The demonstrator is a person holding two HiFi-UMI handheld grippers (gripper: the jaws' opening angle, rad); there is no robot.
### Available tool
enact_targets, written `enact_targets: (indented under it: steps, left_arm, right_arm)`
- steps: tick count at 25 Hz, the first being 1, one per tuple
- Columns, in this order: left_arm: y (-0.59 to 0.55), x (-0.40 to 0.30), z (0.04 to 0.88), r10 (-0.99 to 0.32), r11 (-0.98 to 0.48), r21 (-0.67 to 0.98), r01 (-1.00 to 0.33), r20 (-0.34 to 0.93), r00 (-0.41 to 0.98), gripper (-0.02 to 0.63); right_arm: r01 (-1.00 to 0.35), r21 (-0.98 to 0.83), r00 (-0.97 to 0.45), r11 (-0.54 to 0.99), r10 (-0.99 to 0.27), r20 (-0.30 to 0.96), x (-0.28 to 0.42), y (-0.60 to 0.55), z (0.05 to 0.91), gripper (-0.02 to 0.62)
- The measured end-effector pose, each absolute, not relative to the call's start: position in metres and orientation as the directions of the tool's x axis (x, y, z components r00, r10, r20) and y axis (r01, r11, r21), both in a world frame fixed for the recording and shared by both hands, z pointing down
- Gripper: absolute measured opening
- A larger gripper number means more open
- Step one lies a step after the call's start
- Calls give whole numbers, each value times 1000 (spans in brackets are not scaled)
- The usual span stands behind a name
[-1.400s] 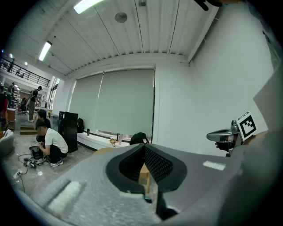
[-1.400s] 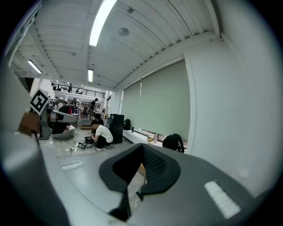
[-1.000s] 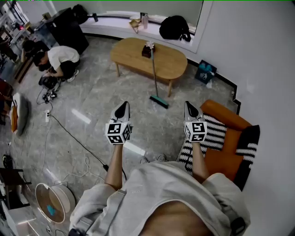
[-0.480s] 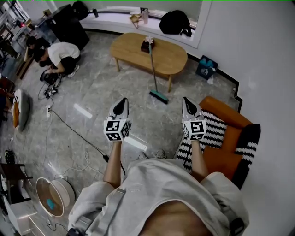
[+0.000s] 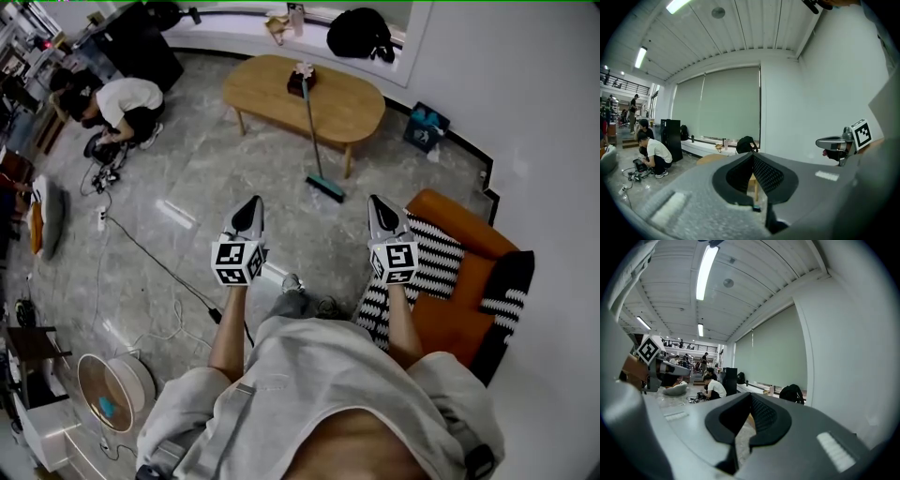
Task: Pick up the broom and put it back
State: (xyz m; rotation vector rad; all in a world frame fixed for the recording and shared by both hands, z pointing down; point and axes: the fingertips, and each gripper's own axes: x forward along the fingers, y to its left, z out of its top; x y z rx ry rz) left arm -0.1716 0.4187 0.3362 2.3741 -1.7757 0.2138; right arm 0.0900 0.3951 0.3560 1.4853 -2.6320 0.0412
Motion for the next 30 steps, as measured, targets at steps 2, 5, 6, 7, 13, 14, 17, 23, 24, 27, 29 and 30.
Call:
enact_targets:
  steps: [2,5,6,7,13,14,17,23,24,27,29,30]
  left_arm:
    - [408,-174,338,-938,-274,56,-960,206,280,5]
    - [387,-177,340,-943,-275,69,-959,176,283,5]
    - [378,-176,341,-941,-282,76,-956,171,291,5]
    - [368,-175,343,-939,-290,82,-954,167,300,5]
    - [294,-193,350,-926,-331,127,-935,144,348,5]
    - [281,-199,348,-925,-336,131,-933,141,353,5]
    - [246,-223,345,-923,-343,138,-929,132,360,5]
    - [183,-258,340,-915,-369,163,-915,112,388,5]
    - [175,-263,341,-913,-373,166,-913,112,393,5]
    - [152,-278,348,-910,-375,180,-909,114,398,5]
    - [138,-285,352,-909,-376,188,-908,116,400,5]
    - [132,-287,354,-908,-377,191,-906,118,402,5]
  right_arm:
    - [-856,39,-506,515,-852,135,88,390,362,2]
    - [-863,53,-490,502,-858,153,84,376,368,2]
    - [-866,55,-484,497,-861,157,83,370,370,2]
    - [-868,59,-480,493,-863,160,81,363,371,2]
    - [-885,106,-435,454,-886,160,67,298,363,2]
    - [-888,112,-427,445,-890,158,64,286,359,2]
    - [-895,131,-406,426,-901,154,48,253,346,2]
    - [-902,169,-376,398,-915,149,15,194,332,2]
    - [-903,172,-371,394,-916,151,10,188,333,2]
    - [-903,182,-364,389,-918,156,-5,169,336,2]
    - [-903,184,-361,387,-918,162,-12,157,340,2]
    - [-904,185,-357,386,-919,169,-14,151,342,2]
